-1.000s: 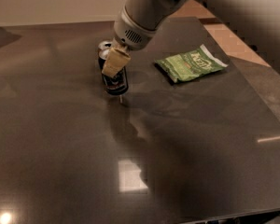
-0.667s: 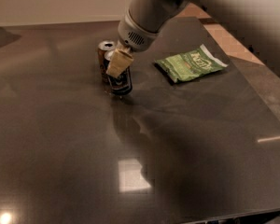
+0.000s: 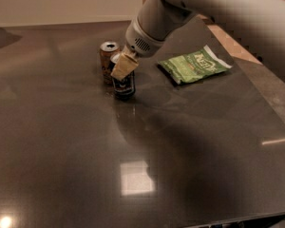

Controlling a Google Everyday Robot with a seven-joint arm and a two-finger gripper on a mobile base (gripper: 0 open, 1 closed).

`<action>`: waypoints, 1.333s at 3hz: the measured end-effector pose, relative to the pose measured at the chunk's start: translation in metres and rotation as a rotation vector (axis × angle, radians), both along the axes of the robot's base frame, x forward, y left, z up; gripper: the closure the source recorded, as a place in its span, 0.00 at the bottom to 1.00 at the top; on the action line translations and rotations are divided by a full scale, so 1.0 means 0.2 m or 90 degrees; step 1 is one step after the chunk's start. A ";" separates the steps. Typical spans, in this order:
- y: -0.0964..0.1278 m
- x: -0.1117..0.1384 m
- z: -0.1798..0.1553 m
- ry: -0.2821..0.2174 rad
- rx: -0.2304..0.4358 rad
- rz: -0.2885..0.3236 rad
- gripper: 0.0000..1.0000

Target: Move pepsi can near orange can

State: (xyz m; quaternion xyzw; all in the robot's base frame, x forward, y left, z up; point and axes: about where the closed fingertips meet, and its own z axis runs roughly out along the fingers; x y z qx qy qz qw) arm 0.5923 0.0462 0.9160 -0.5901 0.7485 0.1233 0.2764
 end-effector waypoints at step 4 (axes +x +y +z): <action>0.00 0.02 -0.03 -0.016 0.006 -0.009 0.00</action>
Offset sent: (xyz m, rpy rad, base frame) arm 0.0048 -0.0034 -0.0051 0.0086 -0.0225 -0.0168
